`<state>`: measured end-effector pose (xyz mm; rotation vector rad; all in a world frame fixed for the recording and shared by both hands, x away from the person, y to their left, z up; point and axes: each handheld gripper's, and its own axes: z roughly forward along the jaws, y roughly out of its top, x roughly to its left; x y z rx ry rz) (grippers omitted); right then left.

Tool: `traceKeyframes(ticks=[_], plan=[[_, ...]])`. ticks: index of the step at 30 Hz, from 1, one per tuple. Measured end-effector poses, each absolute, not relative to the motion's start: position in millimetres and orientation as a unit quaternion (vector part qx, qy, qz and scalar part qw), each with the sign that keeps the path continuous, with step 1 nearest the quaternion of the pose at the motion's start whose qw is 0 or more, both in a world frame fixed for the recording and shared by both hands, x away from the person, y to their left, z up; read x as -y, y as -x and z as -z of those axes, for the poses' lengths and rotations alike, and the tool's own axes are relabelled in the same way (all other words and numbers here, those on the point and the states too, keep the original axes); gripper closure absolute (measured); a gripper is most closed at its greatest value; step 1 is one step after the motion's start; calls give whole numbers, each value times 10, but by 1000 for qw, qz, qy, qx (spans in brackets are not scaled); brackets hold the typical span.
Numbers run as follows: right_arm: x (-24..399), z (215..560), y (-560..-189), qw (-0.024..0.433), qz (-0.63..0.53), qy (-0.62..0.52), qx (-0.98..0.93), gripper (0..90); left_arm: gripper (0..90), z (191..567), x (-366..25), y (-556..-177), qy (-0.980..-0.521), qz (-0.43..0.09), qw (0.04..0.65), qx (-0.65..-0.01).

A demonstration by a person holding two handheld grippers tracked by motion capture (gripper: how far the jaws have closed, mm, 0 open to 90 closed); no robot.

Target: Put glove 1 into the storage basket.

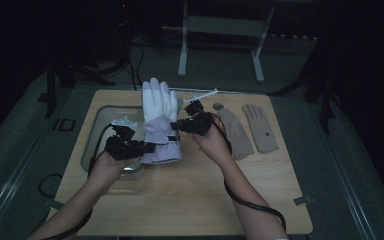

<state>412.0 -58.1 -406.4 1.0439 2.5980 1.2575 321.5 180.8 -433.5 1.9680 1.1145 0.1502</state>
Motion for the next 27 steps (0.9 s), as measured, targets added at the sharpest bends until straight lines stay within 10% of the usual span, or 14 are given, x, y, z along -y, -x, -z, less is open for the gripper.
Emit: traceKeyframes(ticks=[27], plan=[[-591,4284,-4443,4,-393,-324,-860,795,729,4489,-2854,-3427,-776,-40,396,-489]])
